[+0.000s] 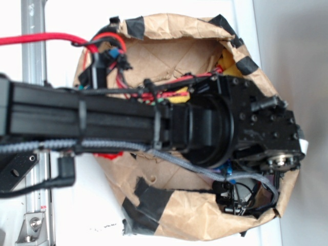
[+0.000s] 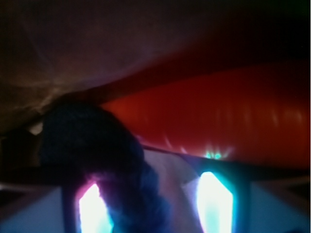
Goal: Grab the blue rope.
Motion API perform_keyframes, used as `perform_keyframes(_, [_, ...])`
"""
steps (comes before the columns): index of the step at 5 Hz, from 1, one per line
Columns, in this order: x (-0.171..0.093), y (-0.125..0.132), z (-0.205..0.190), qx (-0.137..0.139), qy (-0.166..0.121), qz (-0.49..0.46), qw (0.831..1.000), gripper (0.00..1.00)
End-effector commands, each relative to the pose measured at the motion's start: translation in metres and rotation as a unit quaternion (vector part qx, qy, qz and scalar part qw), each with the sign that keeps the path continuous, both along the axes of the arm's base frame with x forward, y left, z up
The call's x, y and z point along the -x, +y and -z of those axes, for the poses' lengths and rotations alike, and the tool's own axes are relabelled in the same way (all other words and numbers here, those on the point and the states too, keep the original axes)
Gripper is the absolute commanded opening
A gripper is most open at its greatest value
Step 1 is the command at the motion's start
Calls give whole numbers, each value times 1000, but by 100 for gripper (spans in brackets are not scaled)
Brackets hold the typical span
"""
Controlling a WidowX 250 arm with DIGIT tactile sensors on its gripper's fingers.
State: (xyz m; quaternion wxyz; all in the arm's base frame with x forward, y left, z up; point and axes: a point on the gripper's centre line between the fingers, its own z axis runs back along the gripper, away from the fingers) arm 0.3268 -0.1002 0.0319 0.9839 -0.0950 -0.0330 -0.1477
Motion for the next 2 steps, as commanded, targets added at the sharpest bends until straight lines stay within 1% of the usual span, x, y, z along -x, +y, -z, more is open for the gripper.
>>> perform_keyframes(1, [22,-33,-40,-20,-59,34,997,0])
perform_keyframes(2, [33,-9,-80,-48,-106,-3,993,0])
